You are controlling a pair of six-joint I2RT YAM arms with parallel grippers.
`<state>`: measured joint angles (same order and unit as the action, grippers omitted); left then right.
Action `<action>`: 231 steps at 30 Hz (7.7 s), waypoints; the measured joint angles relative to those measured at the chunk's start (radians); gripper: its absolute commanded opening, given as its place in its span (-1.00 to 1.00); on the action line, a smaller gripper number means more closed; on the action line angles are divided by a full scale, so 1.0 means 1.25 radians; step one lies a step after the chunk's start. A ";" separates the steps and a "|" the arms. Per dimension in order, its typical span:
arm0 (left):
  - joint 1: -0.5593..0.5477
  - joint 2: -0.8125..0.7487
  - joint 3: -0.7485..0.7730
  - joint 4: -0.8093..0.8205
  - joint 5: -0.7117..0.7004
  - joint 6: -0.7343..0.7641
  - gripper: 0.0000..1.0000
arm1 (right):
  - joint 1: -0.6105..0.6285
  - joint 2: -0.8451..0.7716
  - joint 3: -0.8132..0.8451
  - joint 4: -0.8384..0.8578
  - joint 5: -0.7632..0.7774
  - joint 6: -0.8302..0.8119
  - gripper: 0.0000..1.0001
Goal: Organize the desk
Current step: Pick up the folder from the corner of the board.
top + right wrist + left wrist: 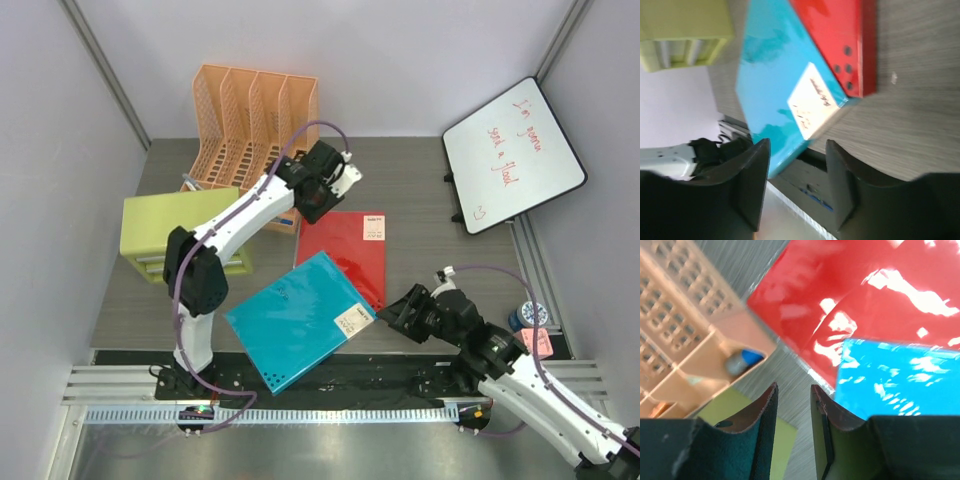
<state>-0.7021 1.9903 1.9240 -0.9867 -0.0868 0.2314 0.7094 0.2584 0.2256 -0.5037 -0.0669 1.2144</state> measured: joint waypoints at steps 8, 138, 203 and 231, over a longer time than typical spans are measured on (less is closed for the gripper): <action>0.027 -0.179 -0.417 -0.014 -0.061 0.093 -0.36 | 0.000 0.251 0.007 0.027 -0.074 -0.067 0.99; -0.202 -0.204 -0.700 0.241 0.010 -0.016 -0.47 | 0.311 0.472 0.113 -0.035 0.049 0.208 1.00; -0.149 -0.148 -0.318 -0.012 0.235 -0.048 -0.37 | 0.797 0.324 0.160 -0.144 0.739 0.437 -0.98; 0.180 0.129 0.115 0.059 -0.043 -0.072 -0.45 | 1.108 0.693 0.992 -0.656 0.912 0.325 -0.98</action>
<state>-0.4774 2.1521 2.0682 -0.9134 -0.1402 0.1413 2.0945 1.1248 1.4662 -1.3231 1.0737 1.6207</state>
